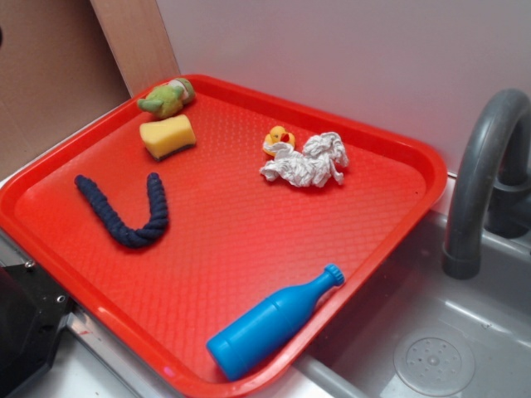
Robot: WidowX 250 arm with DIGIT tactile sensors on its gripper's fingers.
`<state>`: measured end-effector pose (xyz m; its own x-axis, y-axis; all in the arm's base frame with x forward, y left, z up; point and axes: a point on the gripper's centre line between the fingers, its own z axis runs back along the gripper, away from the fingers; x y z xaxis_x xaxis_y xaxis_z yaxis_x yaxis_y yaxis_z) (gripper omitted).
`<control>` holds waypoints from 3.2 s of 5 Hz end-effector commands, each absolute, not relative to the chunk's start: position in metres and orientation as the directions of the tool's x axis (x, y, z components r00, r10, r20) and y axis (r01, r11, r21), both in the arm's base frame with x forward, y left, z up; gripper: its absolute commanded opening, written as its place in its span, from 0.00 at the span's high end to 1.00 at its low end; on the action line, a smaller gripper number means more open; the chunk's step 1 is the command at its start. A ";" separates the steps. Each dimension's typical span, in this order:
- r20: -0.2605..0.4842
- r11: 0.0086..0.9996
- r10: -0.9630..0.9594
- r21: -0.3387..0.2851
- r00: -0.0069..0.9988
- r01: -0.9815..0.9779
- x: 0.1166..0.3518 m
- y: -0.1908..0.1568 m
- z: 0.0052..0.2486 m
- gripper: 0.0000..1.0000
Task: Grab the blue rope.
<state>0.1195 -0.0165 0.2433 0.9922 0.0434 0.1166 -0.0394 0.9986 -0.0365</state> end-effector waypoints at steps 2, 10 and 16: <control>0.034 0.995 0.068 -0.078 0.997 -0.065 0.137 -0.015 0.233 0.00; 0.197 0.830 0.549 -0.007 0.812 -0.558 0.196 0.040 0.071 0.00; 0.187 0.878 0.478 -0.058 0.858 -0.476 0.200 0.034 0.034 1.00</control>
<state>0.1971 0.0278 0.0282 0.8716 0.4658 0.1526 -0.4647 0.8843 -0.0455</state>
